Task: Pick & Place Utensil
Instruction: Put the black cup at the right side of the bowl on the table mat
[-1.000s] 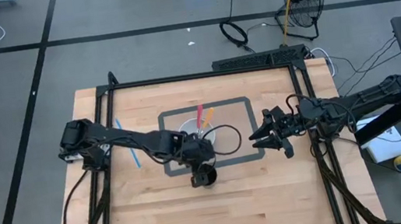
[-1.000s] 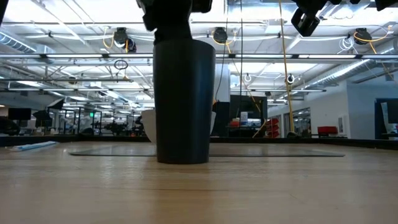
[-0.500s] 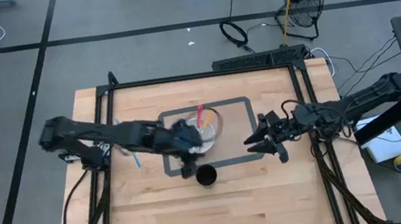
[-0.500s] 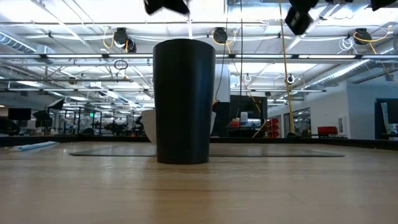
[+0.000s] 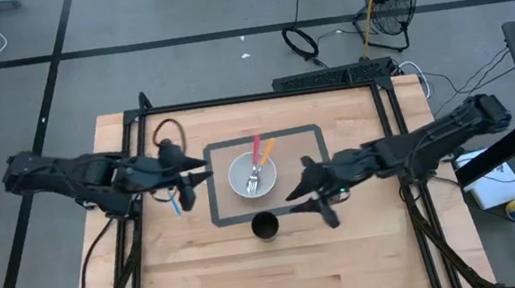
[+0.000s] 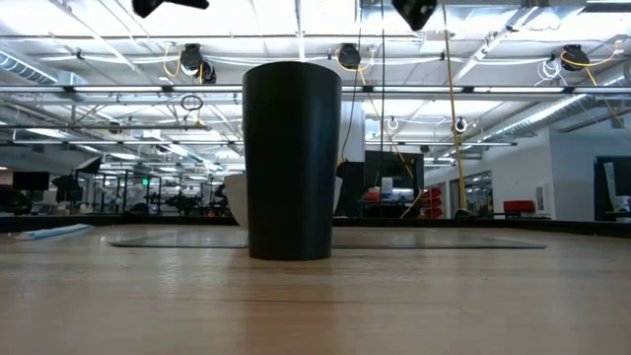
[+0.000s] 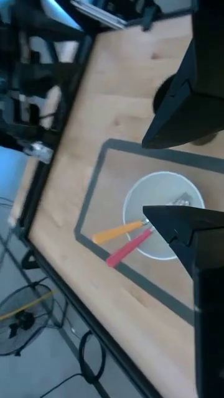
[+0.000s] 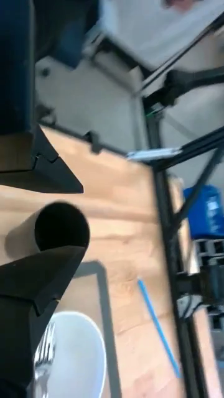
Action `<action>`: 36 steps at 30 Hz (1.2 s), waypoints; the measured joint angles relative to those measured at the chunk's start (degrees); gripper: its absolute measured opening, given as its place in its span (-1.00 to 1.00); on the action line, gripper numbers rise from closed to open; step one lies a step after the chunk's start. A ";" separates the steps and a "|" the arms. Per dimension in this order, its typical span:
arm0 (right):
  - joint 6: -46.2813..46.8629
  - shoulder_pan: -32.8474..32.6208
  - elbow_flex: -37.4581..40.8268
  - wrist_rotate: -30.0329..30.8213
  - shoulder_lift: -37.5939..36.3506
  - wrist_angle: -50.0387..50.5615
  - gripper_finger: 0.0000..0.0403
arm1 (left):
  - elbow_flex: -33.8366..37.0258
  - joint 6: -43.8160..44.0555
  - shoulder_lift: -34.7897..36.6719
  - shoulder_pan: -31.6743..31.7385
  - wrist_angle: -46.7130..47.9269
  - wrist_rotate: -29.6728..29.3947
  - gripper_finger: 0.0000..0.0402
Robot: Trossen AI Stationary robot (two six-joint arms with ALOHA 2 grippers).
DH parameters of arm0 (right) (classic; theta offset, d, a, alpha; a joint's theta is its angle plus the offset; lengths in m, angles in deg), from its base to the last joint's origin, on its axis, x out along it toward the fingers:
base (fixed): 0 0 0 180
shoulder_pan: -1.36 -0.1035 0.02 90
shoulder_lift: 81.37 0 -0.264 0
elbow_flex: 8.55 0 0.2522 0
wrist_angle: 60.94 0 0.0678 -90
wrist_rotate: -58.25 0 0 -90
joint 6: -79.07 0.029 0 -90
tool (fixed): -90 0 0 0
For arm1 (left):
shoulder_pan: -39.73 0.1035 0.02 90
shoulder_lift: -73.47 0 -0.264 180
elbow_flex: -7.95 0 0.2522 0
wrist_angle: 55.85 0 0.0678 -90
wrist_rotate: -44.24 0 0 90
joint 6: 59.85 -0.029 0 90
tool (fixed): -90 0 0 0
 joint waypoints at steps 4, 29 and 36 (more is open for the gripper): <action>-1.42 1.78 -9.81 0.02 6.11 10.23 -0.30 | 7.20 1.50 5.95 -1.66 -6.57 -2.35 -0.19; 7.38 5.93 -19.05 -7.21 23.08 18.47 0.02 | 18.51 4.56 13.00 -3.97 -14.67 -5.46 -0.19; 8.21 6.88 -19.05 -7.12 25.68 18.10 0.13 | 18.51 4.59 13.00 -3.97 -14.74 -5.44 -0.19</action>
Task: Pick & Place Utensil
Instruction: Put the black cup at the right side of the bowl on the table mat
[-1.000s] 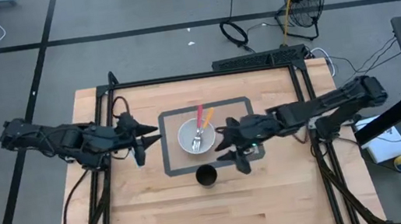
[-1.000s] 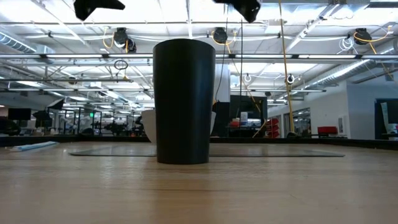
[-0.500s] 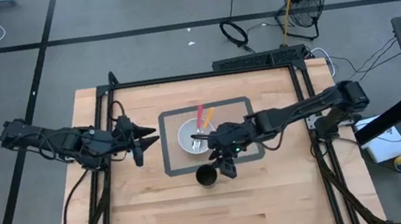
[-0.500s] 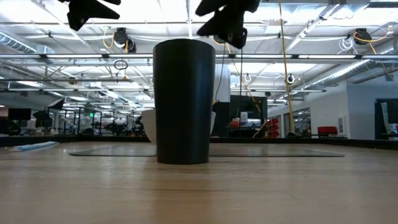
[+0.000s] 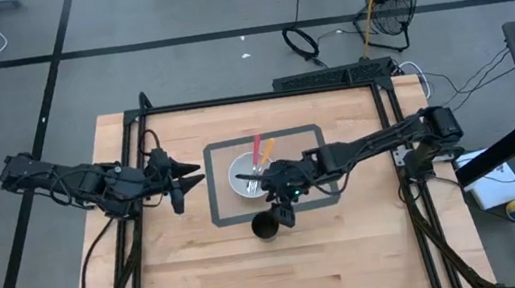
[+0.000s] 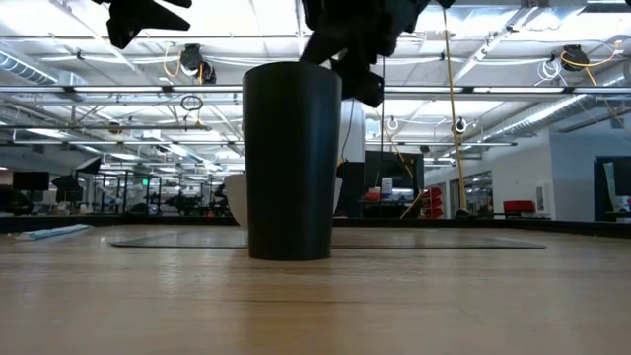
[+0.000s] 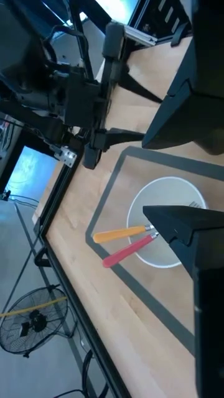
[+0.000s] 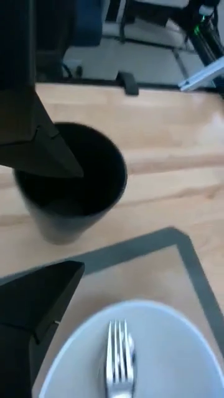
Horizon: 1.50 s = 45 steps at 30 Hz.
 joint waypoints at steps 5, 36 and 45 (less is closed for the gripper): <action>1.30 -0.24 0.06 -2.10 3.04 0.11 0.11 | 0.00 0.04 0.00 -0.02 -0.04 0.33 -0.19; 4.43 -0.13 0.06 0.41 3.44 1.87 -0.96 | -0.02 -0.14 0.00 -0.02 -0.02 1.03 -0.19; 4.67 -0.13 0.06 1.11 3.24 2.59 -0.99 | -0.02 -0.31 0.00 -0.02 -0.02 1.03 -0.19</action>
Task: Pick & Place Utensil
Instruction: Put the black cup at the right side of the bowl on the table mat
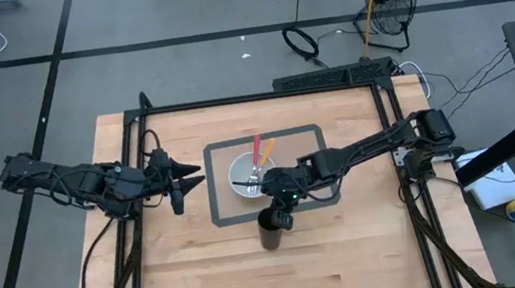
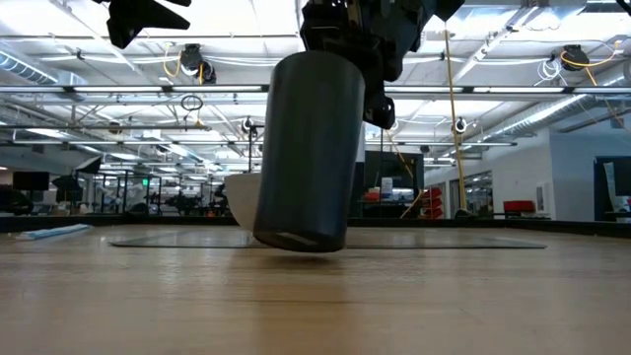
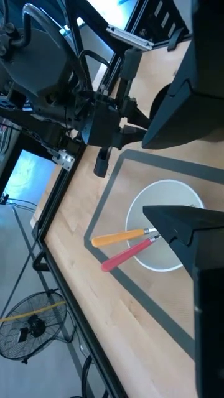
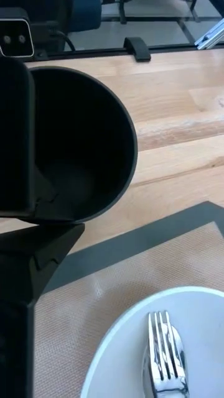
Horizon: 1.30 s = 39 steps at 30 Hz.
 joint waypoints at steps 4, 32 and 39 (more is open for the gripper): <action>-0.08 -0.01 0.00 0.03 -0.98 1.48 -0.99 | 0.00 -0.02 0.00 0.00 0.00 -0.02 -0.19; -4.62 12.56 -0.03 15.59 -21.81 30.09 -1.00 | -0.02 -1.22 -0.02 0.00 -1.86 -1.18 -0.19; -8.10 16.79 0.24 17.01 -21.47 31.41 -1.00 | -0.02 -1.24 -0.02 0.00 -2.30 -1.18 -0.19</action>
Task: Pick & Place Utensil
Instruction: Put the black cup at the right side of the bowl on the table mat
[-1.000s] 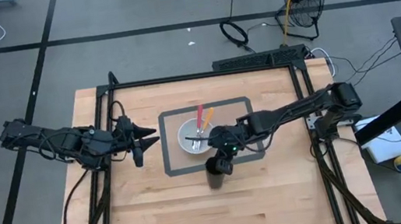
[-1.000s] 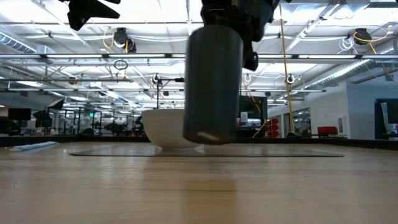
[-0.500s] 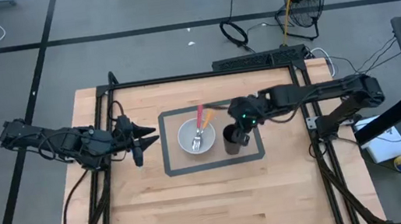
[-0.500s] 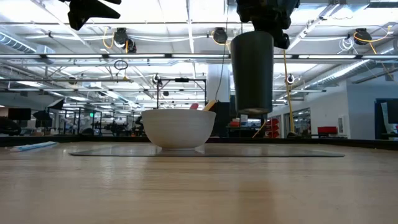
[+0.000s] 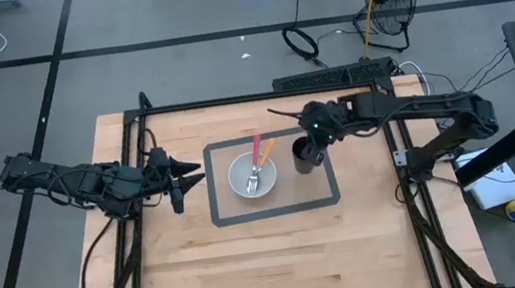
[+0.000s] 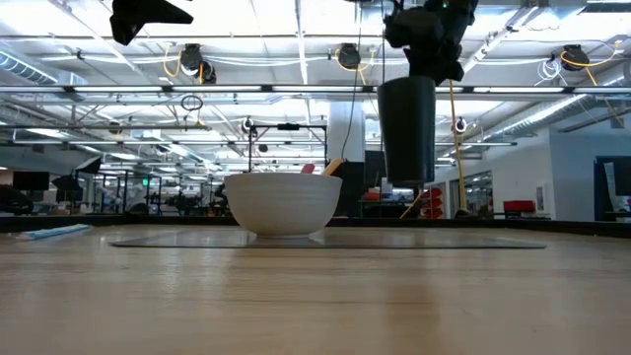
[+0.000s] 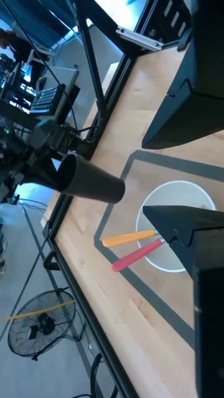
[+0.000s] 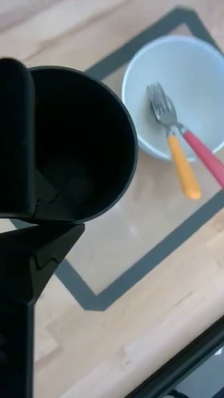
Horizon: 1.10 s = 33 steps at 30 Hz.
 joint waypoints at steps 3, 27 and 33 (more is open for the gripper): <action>-0.97 1.75 1.89 -0.21 -0.03 -2.00 -1.00 | 0.00 0.10 -0.02 0.00 0.00 0.01 -0.19; -0.20 5.53 14.74 -3.67 -0.08 -14.28 -1.00 | 0.00 -0.13 0.00 0.02 0.04 -2.59 -0.19; 1.14 6.49 14.74 -6.62 -0.08 -19.65 -1.00 | 0.00 -0.54 0.00 0.09 0.07 -3.43 -0.19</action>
